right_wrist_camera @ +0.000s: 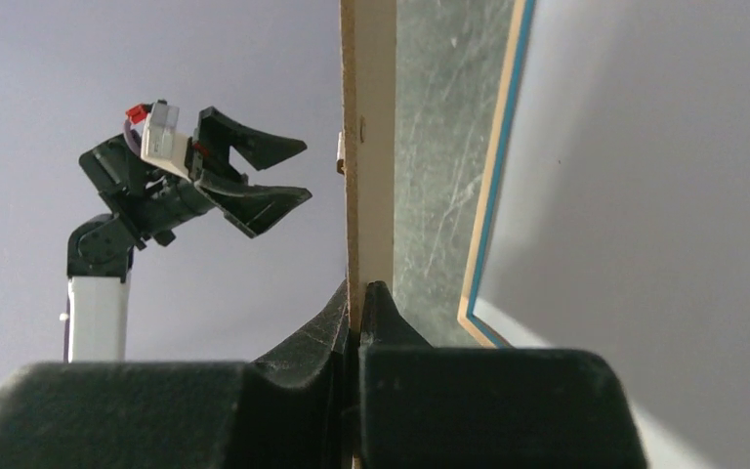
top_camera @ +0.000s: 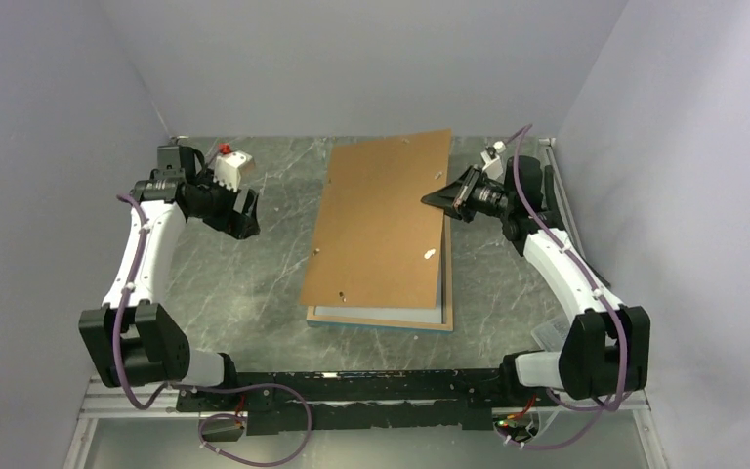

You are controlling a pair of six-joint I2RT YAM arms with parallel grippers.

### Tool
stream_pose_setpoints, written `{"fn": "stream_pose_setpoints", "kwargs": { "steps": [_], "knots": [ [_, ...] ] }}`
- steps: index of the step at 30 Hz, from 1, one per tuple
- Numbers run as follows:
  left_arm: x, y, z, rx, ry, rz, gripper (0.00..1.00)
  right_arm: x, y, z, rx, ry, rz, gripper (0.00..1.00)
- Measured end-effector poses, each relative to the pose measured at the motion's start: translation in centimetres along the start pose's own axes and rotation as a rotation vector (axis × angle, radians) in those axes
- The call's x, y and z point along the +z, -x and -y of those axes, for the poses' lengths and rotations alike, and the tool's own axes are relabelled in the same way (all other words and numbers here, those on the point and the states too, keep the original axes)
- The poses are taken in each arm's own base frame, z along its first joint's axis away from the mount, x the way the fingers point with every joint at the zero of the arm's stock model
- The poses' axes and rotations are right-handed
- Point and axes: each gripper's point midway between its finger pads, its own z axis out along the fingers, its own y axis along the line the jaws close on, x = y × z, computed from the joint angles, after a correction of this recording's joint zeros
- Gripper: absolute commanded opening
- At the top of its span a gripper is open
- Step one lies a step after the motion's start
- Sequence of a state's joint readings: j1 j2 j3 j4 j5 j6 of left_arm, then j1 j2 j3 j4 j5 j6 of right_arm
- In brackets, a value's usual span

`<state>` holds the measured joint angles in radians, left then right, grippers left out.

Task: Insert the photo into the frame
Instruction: Turn over the photo frame item on the photo frame.

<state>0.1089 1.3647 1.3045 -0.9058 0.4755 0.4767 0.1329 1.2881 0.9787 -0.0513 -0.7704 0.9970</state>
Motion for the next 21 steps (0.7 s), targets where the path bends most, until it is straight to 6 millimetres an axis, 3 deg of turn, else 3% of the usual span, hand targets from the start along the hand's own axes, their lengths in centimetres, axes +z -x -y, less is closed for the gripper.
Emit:
{"fn": "stream_pose_setpoints", "kwargs": {
  "steps": [9,15,21],
  "knots": [
    [4.0,-4.1,2.4,-0.064,-0.151,-0.092,0.89,1.1,-0.8,5.4,0.092,-0.058,-0.068,0.0],
    [5.2,-4.4,4.3,-0.032,-0.197,-0.114,0.94,2.1,-0.9,7.6,0.076,-0.074,-0.1,0.0],
    [6.5,-5.1,4.1,-0.062,-0.207,-0.15,0.94,2.8,-1.1,9.8,0.07,-0.106,-0.12,0.0]
  ]
}}
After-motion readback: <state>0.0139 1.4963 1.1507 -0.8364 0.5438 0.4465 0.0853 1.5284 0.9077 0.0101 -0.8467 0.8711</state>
